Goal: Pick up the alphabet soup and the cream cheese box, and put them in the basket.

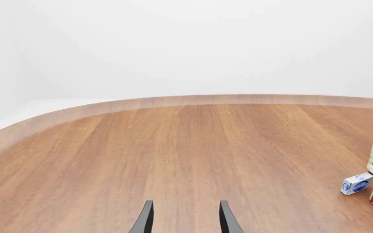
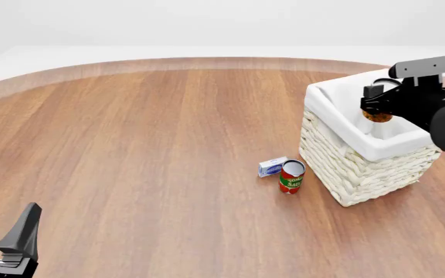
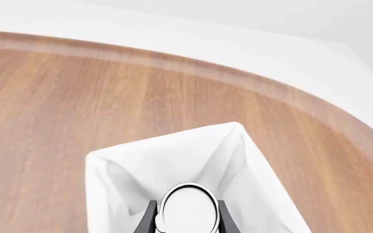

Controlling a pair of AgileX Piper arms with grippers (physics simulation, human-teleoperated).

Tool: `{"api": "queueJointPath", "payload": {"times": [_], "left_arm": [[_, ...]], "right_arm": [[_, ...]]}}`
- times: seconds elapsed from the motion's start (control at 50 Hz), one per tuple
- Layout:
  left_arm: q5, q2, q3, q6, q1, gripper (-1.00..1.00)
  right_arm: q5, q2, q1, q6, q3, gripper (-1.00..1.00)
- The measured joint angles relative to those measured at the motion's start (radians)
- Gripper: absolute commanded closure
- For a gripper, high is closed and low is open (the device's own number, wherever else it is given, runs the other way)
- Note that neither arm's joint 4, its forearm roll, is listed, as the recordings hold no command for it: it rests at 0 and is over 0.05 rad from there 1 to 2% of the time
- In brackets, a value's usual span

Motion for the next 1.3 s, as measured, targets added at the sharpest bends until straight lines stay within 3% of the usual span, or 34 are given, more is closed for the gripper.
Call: {"api": "queueJointPath", "payload": {"times": [1.3], "left_arm": [[0.000,0.000,0.000,0.000,0.000,-1.00]], "right_arm": [[-0.048,0.150,-0.013,0.002,-0.055,1.00]]}}
